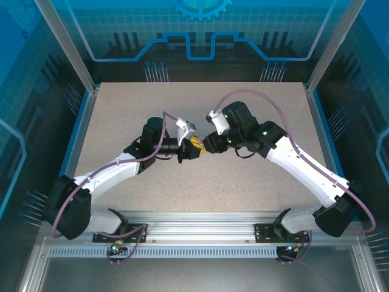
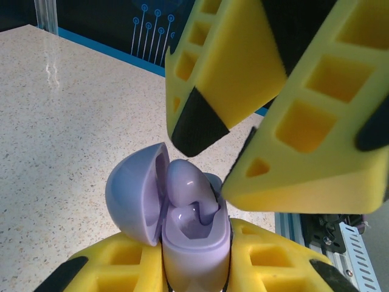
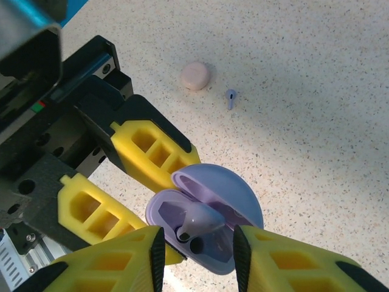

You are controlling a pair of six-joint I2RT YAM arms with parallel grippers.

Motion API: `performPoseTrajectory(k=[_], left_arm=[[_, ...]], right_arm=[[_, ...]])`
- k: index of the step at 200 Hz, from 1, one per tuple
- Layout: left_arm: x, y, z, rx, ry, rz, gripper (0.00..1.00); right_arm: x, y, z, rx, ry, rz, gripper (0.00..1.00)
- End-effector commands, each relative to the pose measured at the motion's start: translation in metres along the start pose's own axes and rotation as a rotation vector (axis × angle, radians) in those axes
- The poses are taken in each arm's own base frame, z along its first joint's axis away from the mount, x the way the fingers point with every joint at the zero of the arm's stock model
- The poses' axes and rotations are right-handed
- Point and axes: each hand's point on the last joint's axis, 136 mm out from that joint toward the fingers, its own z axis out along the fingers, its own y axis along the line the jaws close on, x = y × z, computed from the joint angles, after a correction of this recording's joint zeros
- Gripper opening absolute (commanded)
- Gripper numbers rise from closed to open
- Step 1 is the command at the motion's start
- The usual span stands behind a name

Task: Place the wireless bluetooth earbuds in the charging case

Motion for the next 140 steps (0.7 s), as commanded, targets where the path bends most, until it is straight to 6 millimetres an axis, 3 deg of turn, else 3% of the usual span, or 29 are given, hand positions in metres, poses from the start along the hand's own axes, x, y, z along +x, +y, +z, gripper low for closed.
performPoseTrajectory(k=[1, 140], left_arm=[[-0.022, -0.009, -0.005, 0.005, -0.036, 0.061, 0.14], [-0.023, -0.006, 0.000, -0.011, -0.043, 0.062, 0.14]], right_arm=[[-0.008, 0.000, -0.005, -0.012, -0.011, 0.031, 0.37], [-0.012, 0.001, 0.014, -0.041, 0.005, 0.131, 0.38]])
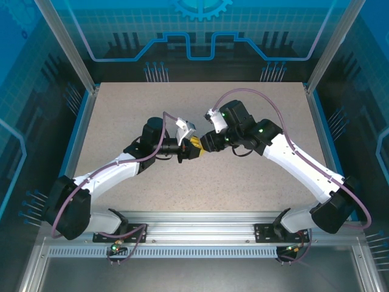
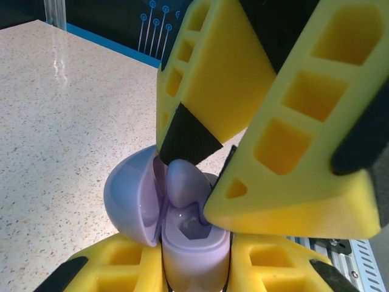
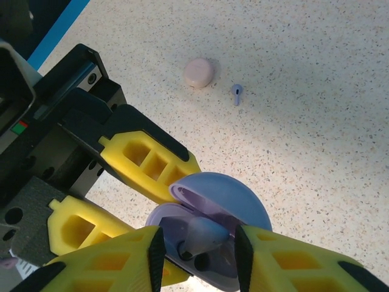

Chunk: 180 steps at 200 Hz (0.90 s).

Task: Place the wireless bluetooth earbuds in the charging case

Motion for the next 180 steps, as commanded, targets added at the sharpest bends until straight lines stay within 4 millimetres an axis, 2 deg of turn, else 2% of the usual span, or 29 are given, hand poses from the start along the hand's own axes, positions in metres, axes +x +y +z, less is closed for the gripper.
performPoseTrajectory(k=[1, 73, 101, 127, 180], left_arm=[[-0.025, -0.010, -0.001, 0.014, -0.053, 0.070, 0.15], [-0.030, 0.000, 0.000, -0.048, -0.082, 0.065, 0.14], [-0.030, 0.001, 0.001, -0.049, -0.084, 0.064, 0.14], [-0.027, 0.002, 0.001, -0.061, -0.078, 0.059, 0.15], [-0.021, 0.008, 0.000, -0.087, -0.066, 0.049, 0.15]], right_arm=[[-0.010, 0.001, 0.003, -0.019, -0.015, 0.050, 0.37], [-0.008, -0.008, 0.018, 0.015, -0.002, 0.153, 0.36], [-0.008, -0.009, 0.021, 0.019, 0.000, 0.167, 0.28], [-0.012, -0.013, 0.014, 0.047, -0.028, 0.173, 0.22], [-0.020, -0.013, -0.005, 0.036, -0.099, 0.174, 0.21]])
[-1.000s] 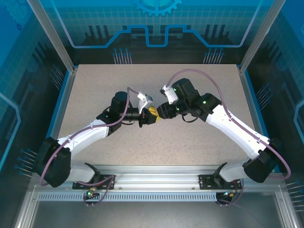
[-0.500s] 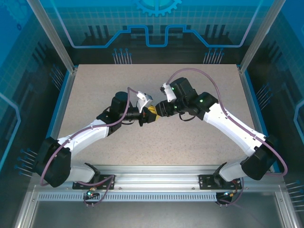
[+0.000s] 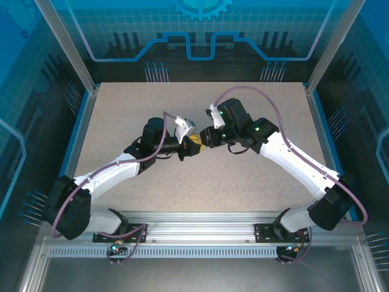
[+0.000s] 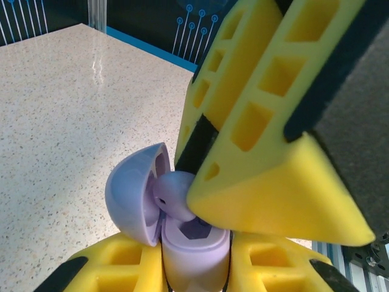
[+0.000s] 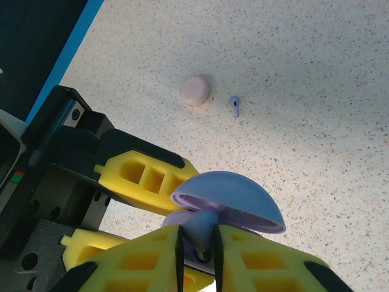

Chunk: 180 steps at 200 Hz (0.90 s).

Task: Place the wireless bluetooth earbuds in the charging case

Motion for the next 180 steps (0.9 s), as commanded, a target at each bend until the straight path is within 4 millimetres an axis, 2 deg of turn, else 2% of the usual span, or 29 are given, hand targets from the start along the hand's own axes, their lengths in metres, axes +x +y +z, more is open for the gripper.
performPoseTrajectory(k=[1, 100, 143, 180], left_arm=[[-0.018, -0.010, -0.001, 0.026, -0.055, 0.044, 0.15], [-0.015, -0.006, 0.001, 0.012, -0.044, 0.034, 0.16], [-0.017, -0.006, 0.000, 0.008, -0.045, 0.035, 0.16], [-0.021, -0.008, -0.001, 0.015, -0.052, 0.040, 0.16]], right_arm=[[-0.008, -0.007, -0.013, 0.021, -0.053, 0.019, 0.21], [-0.013, -0.013, -0.031, 0.021, -0.118, 0.026, 0.20], [-0.008, -0.005, -0.023, -0.030, -0.076, 0.029, 0.30], [-0.003, -0.013, -0.014, 0.005, -0.047, 0.048, 0.40]])
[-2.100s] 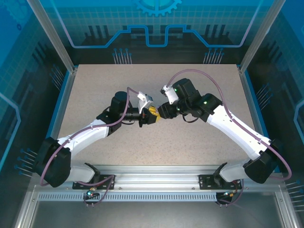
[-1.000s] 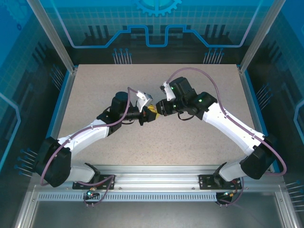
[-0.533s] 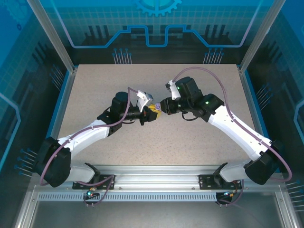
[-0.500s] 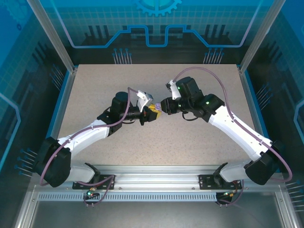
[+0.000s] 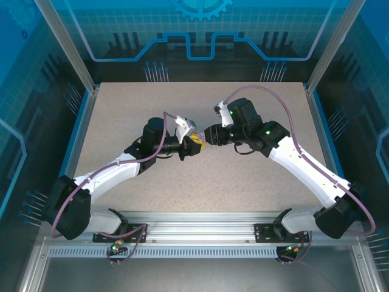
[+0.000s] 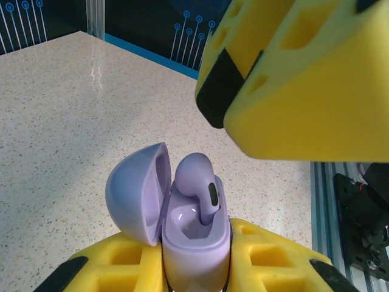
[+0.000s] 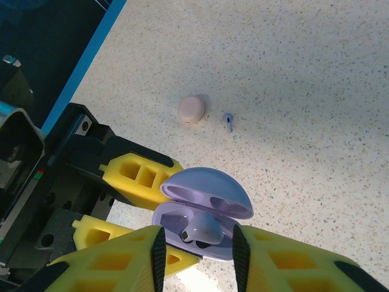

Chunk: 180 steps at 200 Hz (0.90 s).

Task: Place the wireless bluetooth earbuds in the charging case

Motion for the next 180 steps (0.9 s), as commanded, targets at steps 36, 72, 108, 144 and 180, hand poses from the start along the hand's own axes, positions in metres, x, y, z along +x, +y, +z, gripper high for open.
performPoseTrajectory(k=[36, 72, 108, 144, 180], left_arm=[[-0.018, -0.009, -0.002, 0.023, -0.045, 0.033, 0.16], [-0.018, -0.010, -0.002, 0.026, -0.046, 0.034, 0.16], [-0.018, -0.011, -0.002, 0.031, -0.046, 0.034, 0.16], [-0.017, -0.011, -0.002, 0.033, -0.044, 0.033, 0.16], [-0.013, -0.010, -0.002, 0.029, -0.034, 0.034, 0.16]], right_arm=[[0.006, -0.002, 0.014, -0.013, 0.053, 0.023, 0.39], [0.009, -0.001, 0.020, -0.027, 0.071, 0.025, 0.39], [0.012, 0.001, 0.025, -0.039, 0.091, 0.027, 0.39], [0.014, -0.001, 0.027, -0.032, 0.106, 0.028, 0.30], [0.006, 0.000, 0.016, -0.028, 0.058, 0.019, 0.21]])
